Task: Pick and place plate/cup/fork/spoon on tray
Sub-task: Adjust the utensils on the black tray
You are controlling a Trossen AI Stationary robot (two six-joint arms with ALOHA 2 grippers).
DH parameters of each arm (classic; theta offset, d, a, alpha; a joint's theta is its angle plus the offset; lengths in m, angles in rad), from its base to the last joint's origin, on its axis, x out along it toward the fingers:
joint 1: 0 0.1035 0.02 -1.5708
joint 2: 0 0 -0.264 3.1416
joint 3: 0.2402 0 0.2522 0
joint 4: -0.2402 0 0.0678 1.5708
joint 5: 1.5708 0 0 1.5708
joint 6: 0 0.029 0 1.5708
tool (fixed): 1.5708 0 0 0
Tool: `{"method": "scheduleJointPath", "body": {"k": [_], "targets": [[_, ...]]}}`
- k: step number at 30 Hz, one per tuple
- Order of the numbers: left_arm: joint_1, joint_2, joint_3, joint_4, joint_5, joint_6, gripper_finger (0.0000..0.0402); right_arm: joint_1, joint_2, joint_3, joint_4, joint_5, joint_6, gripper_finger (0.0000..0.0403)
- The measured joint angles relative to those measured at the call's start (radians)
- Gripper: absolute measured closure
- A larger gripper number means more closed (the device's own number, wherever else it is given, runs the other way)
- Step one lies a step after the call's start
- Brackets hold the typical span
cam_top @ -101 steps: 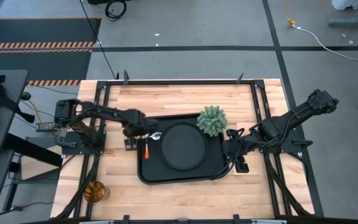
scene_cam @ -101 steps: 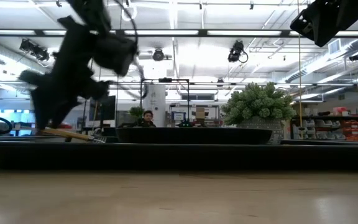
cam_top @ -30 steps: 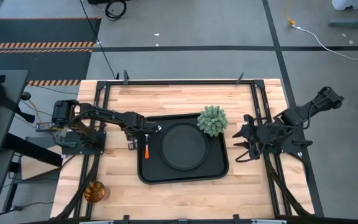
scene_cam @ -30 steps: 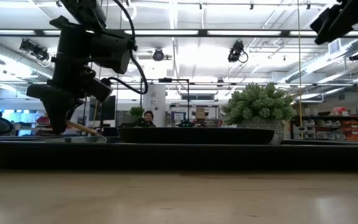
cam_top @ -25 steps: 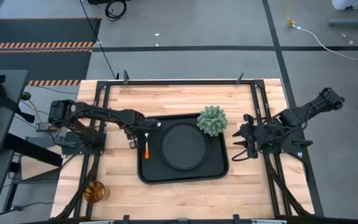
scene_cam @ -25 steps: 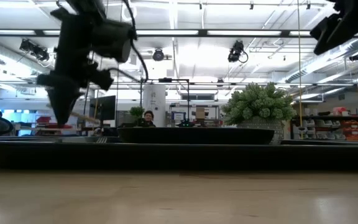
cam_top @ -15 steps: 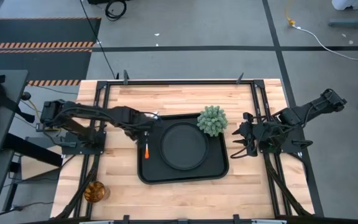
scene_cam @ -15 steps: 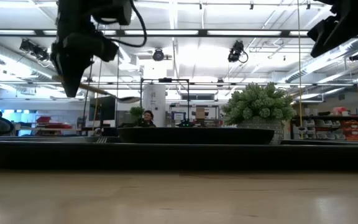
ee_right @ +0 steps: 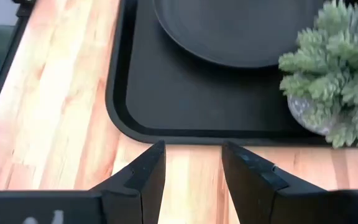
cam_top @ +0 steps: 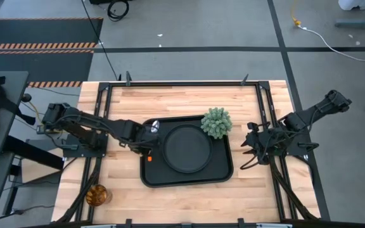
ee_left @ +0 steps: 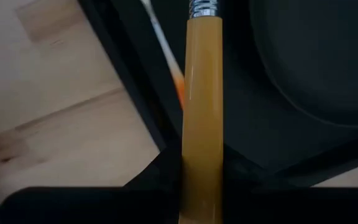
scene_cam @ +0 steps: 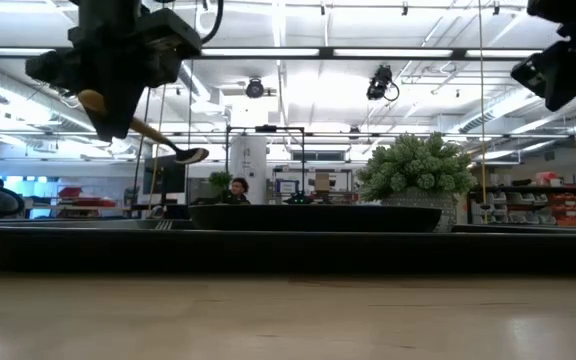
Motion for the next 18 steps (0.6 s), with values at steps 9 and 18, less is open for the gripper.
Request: {"method": "scheduleJointPath", "body": {"k": [9,18], "targets": [[-0.068,0.108,0.008,0.018,-0.027,-0.183,0.0331,0.026,-0.016,-0.005,0.013,-0.040,-0.009,0.0239],[-0.053,0.190,0.009,0.158,-0.075,-0.249,0.0331,0.073,-0.017,-0.005,0.018,-0.072,-0.026,0.0239]]}}
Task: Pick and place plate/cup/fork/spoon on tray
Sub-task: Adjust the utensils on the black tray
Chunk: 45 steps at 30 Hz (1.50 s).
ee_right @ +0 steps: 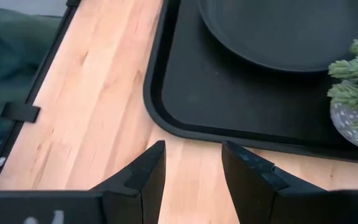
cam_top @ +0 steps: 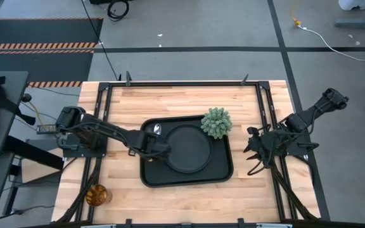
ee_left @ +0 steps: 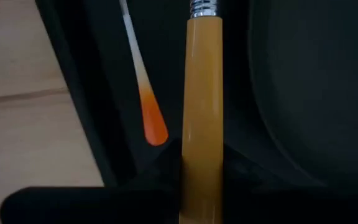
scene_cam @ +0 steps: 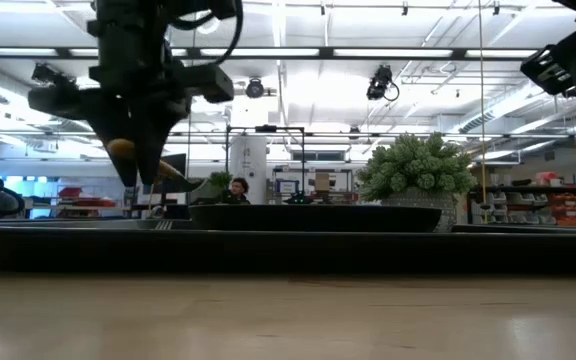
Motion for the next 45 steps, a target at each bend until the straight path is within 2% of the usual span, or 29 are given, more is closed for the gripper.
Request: {"method": "scheduleJointPath", "body": {"k": [7,14,21,32,40,45], "targets": [[0.001,0.063,0.000,-0.014,0.025,-0.081,0.0331,0.051,0.000,0.000,0.000,0.000,-0.003,0.0239],[0.019,0.089,0.000,0.017,0.024,-0.095,0.0329,0.105,0.000,-0.005,0.004,-0.001,-0.008,0.0239],[0.029,0.089,-0.001,0.030,0.018,-0.095,0.0303,0.161,0.001,-0.005,0.006,-0.004,-0.007,0.0239],[0.029,0.089,-0.087,0.197,0.017,-0.145,0.0290,0.235,0.000,-0.005,0.007,-0.008,-0.008,0.0239],[0.030,0.084,-0.049,0.208,0.005,-0.021,0.0290,0.240,0.000,-0.005,0.008,-0.008,-0.008,0.0239],[0.058,0.073,0.022,0.063,-0.068,0.099,0.0290,0.240,0.000,-0.005,0.008,-0.008,-0.008,0.0239]]}}
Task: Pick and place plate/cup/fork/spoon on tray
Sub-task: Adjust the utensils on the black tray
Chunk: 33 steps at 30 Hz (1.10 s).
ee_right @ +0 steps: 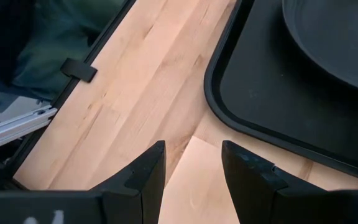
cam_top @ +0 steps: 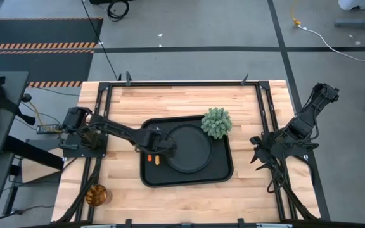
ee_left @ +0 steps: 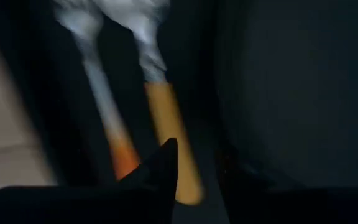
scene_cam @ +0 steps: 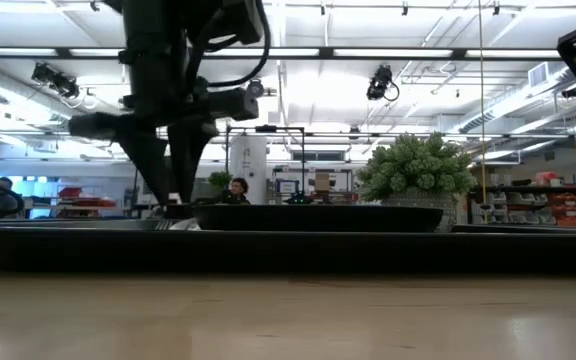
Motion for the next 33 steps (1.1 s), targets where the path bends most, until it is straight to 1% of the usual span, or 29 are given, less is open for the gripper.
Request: {"method": "scheduleJointPath", "body": {"k": [2,6,7,11,14,18,20,23,26,29,33], "targets": [[0.019,-0.012,0.016,-0.082,-0.024,0.025,0.0290,0.000,0.000,0.000,0.001,0.000,0.001,0.0239],[0.060,-0.021,0.018,-0.157,-0.035,0.078,0.0290,-0.002,0.000,0.000,0.003,0.026,0.016,0.0239],[0.069,-0.022,0.018,-0.167,-0.052,0.084,0.0290,-0.002,0.000,0.000,0.003,0.033,0.018,0.0239],[0.098,-0.022,0.018,-0.176,-0.178,0.085,0.0290,-0.002,0.000,0.000,0.003,0.035,0.019,0.0239],[0.116,-0.022,0.018,-0.177,-0.231,0.088,0.0294,-0.002,0.000,0.000,0.003,0.036,0.029,0.0239],[0.127,-0.014,0.012,-0.179,-0.245,0.087,0.0310,-0.002,0.000,0.000,0.002,0.036,0.053,0.0239],[0.125,-0.012,-0.015,-0.163,-0.244,0.083,0.0321,-0.002,0.000,0.000,0.001,0.036,0.059,0.0239],[0.115,-0.012,-0.075,-0.099,-0.234,0.062,0.0334,-0.002,0.000,0.000,0.002,0.036,0.058,0.0239],[0.096,-0.012,-0.108,-0.042,-0.225,0.049,0.0338,-0.003,-0.001,0.000,0.007,0.037,0.054,0.0239],[0.072,-0.013,-0.111,-0.031,-0.246,0.050,0.0331,-0.019,-0.003,0.000,0.010,0.045,0.054,0.0239],[0.053,-0.033,-0.111,-0.046,-0.261,0.081,0.0297,-0.063,-0.006,0.011,0.009,0.100,0.081,0.0245]]}}
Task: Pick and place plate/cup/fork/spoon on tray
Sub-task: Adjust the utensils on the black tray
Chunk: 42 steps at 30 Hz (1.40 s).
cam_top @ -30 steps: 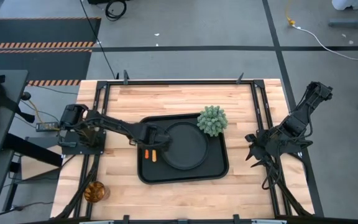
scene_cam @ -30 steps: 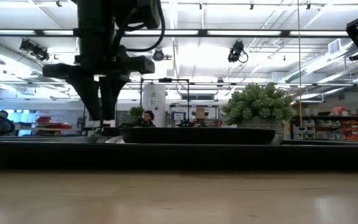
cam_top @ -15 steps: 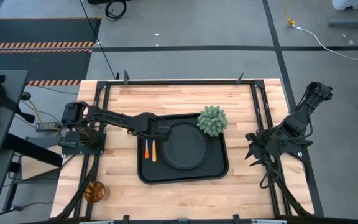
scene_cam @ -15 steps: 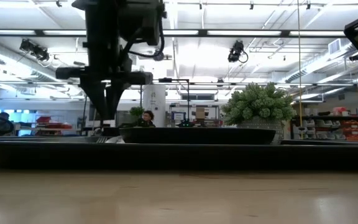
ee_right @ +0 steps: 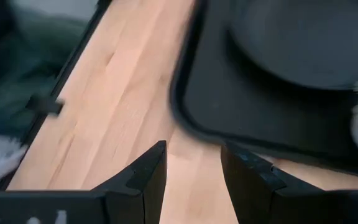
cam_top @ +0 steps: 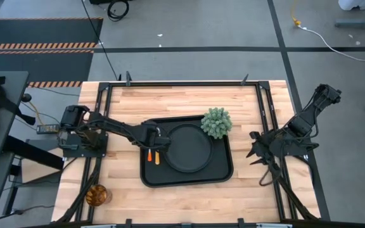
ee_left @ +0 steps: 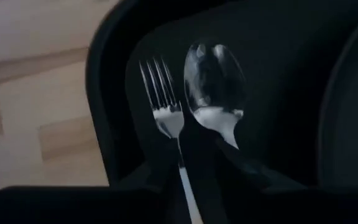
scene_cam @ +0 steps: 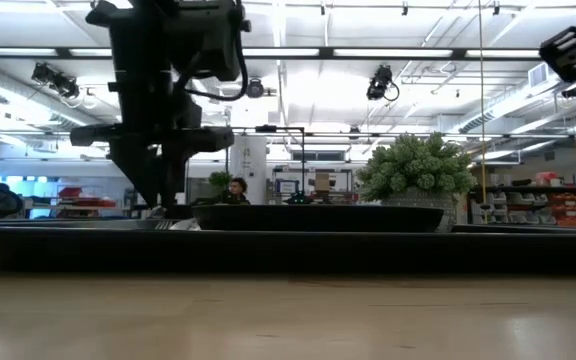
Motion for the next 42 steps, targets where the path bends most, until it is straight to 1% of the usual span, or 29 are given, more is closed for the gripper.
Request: {"method": "scheduleJointPath", "body": {"k": [2,4,6,8,12,17,20,23,27,29,31,35,37,42], "targets": [[-0.014,-0.007,0.000,-0.017,-0.038,-0.007,0.0274,-0.029,0.000,0.016,-0.002,0.010,-0.001,0.0248],[-0.030,-0.009,0.000,-0.013,-0.087,-0.017,0.0248,-0.061,0.000,0.037,0.001,0.011,-0.039,0.0252],[-0.045,-0.009,0.000,-0.016,-0.100,-0.014,0.0222,-0.099,0.000,0.061,0.001,0.024,-0.095,0.0256],[-0.061,-0.009,0.000,-0.010,-0.101,-0.001,0.0200,-0.144,0.000,0.080,0.003,0.060,-0.145,0.0262],[-0.095,-0.009,0.000,-0.011,-0.126,0.000,0.0172,-0.252,0.001,0.089,0.026,0.102,-0.251,0.0276],[-0.119,-0.009,0.000,-0.011,-0.148,-0.004,0.0171,-0.403,0.010,0.089,0.086,0.108,-0.385,0.0292],[-0.121,-0.008,0.000,-0.011,-0.170,-0.004,0.0178,-0.490,0.016,0.089,0.139,0.167,-0.482,0.0309],[-0.121,-0.008,0.000,-0.011,-0.184,-0.005,0.0185,-0.576,0.023,0.089,0.170,0.204,-0.579,0.0336],[-0.121,-0.008,0.014,-0.011,-0.195,0.010,0.0190,-0.677,0.029,0.089,0.193,0.202,-0.671,0.0386],[-0.121,-0.013,0.018,-0.014,-0.201,0.042,0.0190,-0.715,0.029,0.089,0.198,0.202,-0.698,0.0396],[-0.119,-0.019,0.018,-0.027,-0.206,0.038,0.0187,-0.743,0.029,0.089,0.206,0.201,-0.702,0.0393],[-0.090,-0.014,0.012,-0.010,-0.162,0.016,0.0179,-0.769,0.029,0.089,0.204,0.184,-0.697,0.0391],[-0.088,-0.008,0.003,0.032,-0.175,0.017,0.0176,-0.771,0.029,0.089,0.204,0.163,-0.696,0.0395],[-0.092,-0.002,-0.001,0.036,-0.191,0.048,0.0177,-0.771,0.029,0.089,0.203,0.145,-0.699,0.0397]]}}
